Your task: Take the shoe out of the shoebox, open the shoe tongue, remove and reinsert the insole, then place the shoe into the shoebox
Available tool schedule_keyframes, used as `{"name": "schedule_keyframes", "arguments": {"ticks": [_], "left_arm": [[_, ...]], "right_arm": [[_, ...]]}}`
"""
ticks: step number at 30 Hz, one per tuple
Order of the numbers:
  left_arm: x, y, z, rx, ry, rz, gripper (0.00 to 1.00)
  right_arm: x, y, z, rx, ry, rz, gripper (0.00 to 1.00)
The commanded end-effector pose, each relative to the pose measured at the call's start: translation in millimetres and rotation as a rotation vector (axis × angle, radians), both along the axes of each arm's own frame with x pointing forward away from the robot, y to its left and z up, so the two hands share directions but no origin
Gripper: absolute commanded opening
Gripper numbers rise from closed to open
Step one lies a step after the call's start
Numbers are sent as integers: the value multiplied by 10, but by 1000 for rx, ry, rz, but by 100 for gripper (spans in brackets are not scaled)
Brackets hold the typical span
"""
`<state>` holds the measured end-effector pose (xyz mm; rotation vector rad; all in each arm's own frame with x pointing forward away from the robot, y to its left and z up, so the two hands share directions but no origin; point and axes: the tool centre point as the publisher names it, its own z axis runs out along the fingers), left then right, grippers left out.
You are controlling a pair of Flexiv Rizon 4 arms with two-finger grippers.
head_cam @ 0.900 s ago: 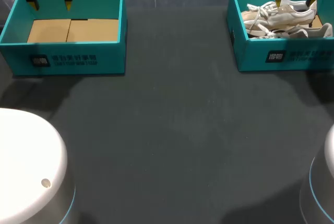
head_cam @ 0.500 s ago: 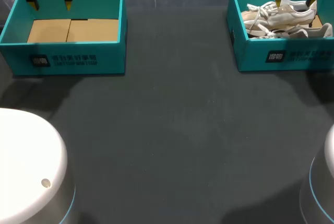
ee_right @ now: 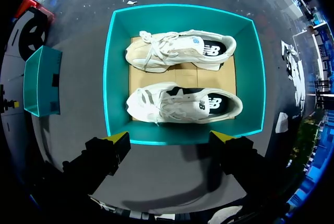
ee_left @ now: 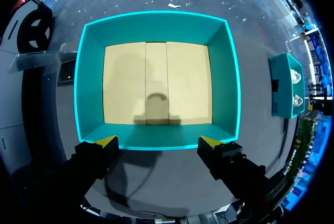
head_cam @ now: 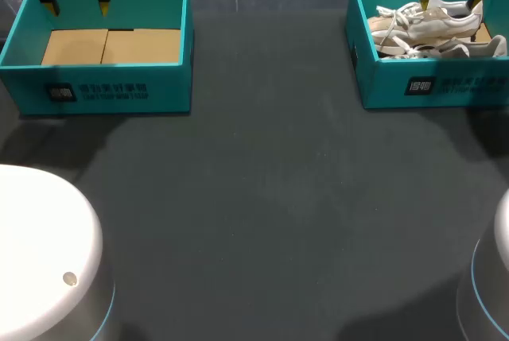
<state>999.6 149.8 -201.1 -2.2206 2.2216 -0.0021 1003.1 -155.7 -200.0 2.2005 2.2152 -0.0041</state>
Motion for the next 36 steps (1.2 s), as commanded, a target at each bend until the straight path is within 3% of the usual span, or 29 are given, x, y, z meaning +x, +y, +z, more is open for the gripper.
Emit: {"name": "schedule_keyframes", "arguments": {"ticks": [1,23,36], "left_arm": [[1,1,6,1,1,0,100],[1,1,6,1,1,0,100],[1,1,6,1,1,0,100]], "right_arm": [[-2,-126,-3,-12,-8,3,100],[79,-1011,-355,-115,5,-35,100],[147,-1275,-655,-129,18,-71,100]]}}
